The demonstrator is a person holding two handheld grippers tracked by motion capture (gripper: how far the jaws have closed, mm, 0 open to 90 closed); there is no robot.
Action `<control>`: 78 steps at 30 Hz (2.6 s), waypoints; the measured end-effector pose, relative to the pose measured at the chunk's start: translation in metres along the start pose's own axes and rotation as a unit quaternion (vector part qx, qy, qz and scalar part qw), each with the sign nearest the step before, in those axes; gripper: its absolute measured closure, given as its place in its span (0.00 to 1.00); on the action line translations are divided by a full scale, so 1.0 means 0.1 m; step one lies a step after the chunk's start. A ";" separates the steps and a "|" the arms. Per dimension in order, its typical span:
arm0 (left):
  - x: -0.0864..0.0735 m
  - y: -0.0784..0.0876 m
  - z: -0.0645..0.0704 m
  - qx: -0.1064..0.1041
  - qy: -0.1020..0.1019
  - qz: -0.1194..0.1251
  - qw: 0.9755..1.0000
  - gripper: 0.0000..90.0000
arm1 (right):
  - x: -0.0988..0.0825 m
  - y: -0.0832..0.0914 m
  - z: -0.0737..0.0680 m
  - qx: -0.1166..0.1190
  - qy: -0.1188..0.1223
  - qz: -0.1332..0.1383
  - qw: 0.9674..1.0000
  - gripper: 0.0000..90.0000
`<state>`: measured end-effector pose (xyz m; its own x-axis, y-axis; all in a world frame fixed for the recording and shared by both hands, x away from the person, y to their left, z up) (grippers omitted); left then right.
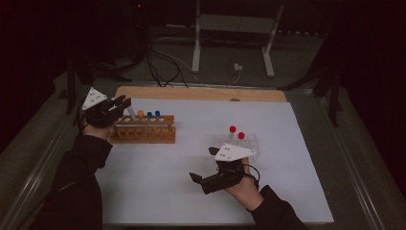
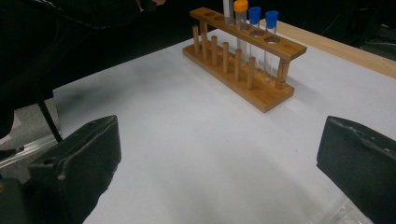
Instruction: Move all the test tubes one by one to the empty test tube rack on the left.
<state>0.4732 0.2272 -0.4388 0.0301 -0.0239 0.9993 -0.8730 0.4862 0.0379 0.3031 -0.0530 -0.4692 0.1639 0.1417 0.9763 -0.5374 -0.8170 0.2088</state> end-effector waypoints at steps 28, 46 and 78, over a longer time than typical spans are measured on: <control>-0.51 -0.11 0.03 0.010 -0.001 -0.077 0.997 0.80 | 0.00 0.01 0.01 0.001 -0.003 0.000 1.000 0.00; -0.28 0.06 0.07 0.004 0.005 -0.071 0.997 0.49 | 0.12 0.10 0.10 -0.011 0.000 0.018 1.000 0.00; -0.24 0.70 1.52 -0.223 -0.008 -0.041 0.974 0.02 | -0.22 0.62 1.32 -0.185 -0.024 -0.007 0.982 0.08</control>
<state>0.3378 0.1292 -0.4613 0.0802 -0.0894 0.9928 -0.5688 0.8138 0.1193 0.3754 -0.1812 -0.4855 0.2074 0.1185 0.9711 -0.7969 -0.5552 0.2380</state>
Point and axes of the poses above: each handheld gripper's, and its own axes: y roughly backward along the jaws, x roughly out of its top, z roughly to its right, the point moved 9 cm from there along -y, roughly forward along the jaws, and after that the axes turned 14 degrees about z, right-handed, at the moved point
